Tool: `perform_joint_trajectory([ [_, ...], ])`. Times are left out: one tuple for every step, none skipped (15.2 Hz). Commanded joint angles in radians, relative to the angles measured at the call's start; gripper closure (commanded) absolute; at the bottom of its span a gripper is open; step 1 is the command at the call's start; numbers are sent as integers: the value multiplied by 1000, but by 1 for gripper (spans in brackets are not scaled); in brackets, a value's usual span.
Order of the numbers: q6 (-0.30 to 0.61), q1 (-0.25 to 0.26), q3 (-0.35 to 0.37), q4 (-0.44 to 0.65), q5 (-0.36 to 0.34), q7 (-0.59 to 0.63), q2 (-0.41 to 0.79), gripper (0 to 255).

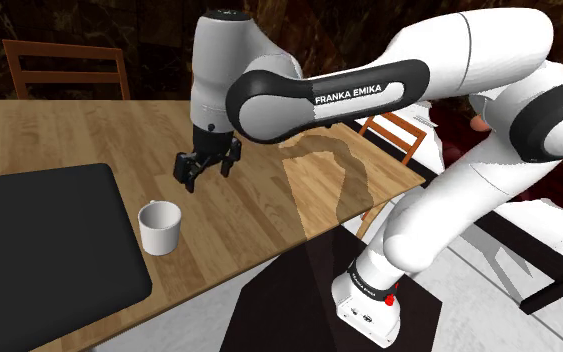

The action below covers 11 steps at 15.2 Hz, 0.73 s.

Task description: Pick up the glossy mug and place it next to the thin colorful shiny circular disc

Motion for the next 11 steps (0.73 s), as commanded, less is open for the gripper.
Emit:
perform_joint_trajectory([
  [26, 4, 31, 32, -32, 57, 68, 0],
  [34, 8, 46, 55, -53, 88, 106, 0],
  [41, 13, 60, 79, -75, 120, 145, 0],
  [47, 20, 73, 104, -100, 152, 185, 0],
  [51, 28, 83, 131, -126, 183, 225, 0],
  [53, 39, 90, 160, -153, 215, 267, 0],
  [54, 52, 96, 189, -180, 246, 308, 0],
  [53, 68, 99, 220, -208, 276, 350, 0],
  [51, 85, 100, 253, -235, 305, 392, 0],
  [48, 104, 100, 287, -261, 332, 434, 0],
  [44, 121, 97, 315, -281, 351, 466, 0],
])
